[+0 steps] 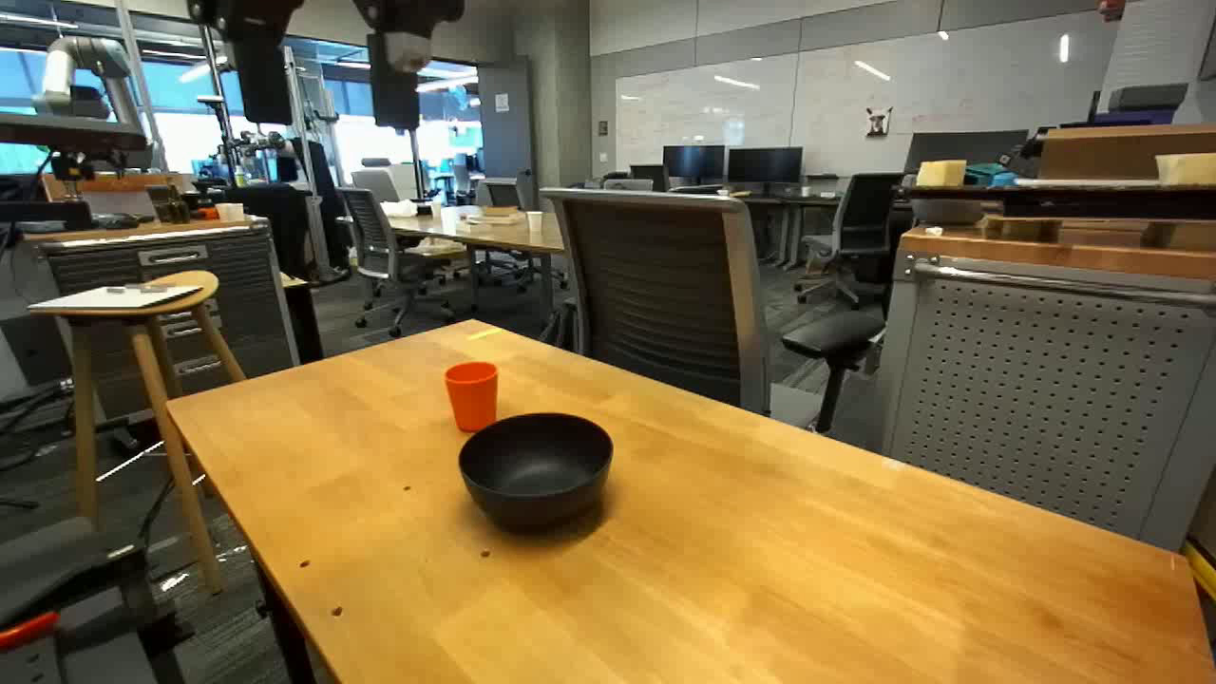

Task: Pick up the orange cup and put it in the bowl

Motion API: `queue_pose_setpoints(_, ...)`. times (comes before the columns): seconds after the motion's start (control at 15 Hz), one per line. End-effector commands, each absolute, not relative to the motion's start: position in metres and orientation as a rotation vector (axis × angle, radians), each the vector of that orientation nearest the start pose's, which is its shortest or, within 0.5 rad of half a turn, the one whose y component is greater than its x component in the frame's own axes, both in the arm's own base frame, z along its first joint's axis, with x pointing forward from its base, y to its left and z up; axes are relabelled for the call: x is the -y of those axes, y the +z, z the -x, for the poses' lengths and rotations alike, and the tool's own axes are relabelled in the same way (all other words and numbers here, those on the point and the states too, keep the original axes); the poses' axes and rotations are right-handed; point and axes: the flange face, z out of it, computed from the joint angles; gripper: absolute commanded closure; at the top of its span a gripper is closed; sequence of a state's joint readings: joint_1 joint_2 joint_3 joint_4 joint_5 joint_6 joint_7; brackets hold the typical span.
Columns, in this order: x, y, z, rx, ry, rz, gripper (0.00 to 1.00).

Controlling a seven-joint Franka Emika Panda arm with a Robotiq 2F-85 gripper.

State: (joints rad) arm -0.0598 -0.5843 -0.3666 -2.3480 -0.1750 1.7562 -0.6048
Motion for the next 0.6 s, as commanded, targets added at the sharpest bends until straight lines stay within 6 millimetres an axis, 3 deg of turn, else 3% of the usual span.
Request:
queue_pose_setpoints(0.0,0.189,0.527,-0.336,0.423,0.024,3.073,0.0)
queue_pose_setpoints(0.2,0.19,0.531,-0.336,0.422,0.009,3.077,0.0)
queue_pose_setpoints(0.27,0.191,0.525,-0.344,0.378,0.048,3.09,0.0)
queue_pose_setpoints(0.47,0.169,0.491,-0.397,0.307,0.103,3.112,0.0)
queue_pose_setpoints(0.53,0.154,0.478,-0.418,0.311,0.108,3.124,0.0)
